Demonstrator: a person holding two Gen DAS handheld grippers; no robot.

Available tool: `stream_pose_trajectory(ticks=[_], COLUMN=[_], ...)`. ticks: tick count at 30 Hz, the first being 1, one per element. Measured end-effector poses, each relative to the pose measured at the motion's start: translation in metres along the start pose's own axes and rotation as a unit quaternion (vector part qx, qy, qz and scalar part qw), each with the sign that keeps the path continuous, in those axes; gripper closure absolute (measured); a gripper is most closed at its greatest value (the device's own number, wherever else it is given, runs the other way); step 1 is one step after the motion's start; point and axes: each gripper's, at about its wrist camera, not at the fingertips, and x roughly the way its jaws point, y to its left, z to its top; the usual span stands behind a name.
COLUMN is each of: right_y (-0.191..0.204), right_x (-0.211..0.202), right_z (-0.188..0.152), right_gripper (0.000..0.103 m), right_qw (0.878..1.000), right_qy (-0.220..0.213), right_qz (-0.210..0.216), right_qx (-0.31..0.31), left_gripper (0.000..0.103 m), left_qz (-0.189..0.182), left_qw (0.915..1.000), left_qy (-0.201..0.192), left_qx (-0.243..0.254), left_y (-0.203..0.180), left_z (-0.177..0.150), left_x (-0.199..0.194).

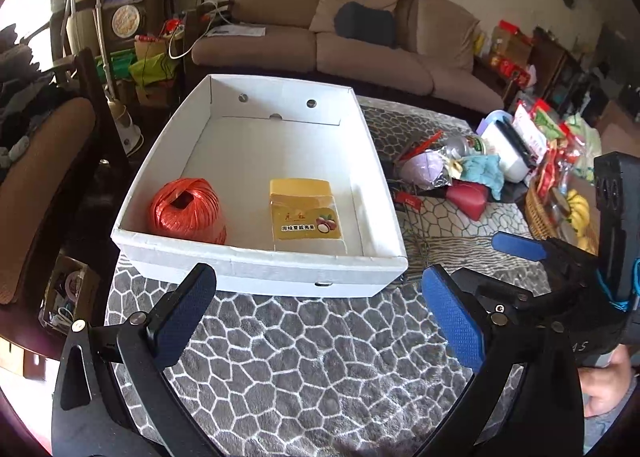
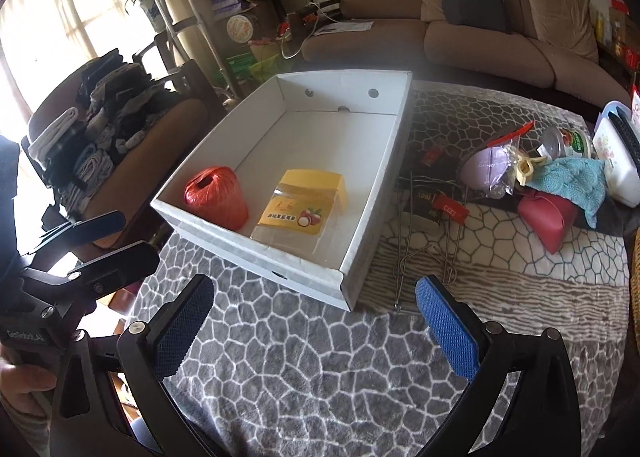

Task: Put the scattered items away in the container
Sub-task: 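Withdraw the right tool from the box, then move the right tool toward the metal wire rack on the table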

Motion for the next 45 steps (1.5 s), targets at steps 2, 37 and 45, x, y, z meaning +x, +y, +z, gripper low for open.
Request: stream_pose_trajectory(ticks=[2, 37, 45], right_y=[-0.005, -0.176, -0.162], right_x=[-0.007, 0.05, 0.106], right_z=[-0.005, -0.052, -0.027], right_gripper=[0.0, 0.006, 0.025], right_qw=[1.0, 0.991, 0.994], right_qy=[-0.002, 0.036, 0.053], right_qz=[-0.002, -0.001, 0.006], right_qx=[0.004, 0.132, 0.093], left_gripper=[0.0, 0.0, 0.0], left_qz=[-0.003, -0.142, -0.173], left_qw=[1.0, 0.989, 0.9824], left_qy=[-0.001, 0.009, 0.014], left_qx=[0.001, 0.041, -0.068], left_y=[-0.007, -0.129, -0.086], left_z=[-0.005, -0.066, -0.059], left_x=[-0.003, 0.117, 0.128])
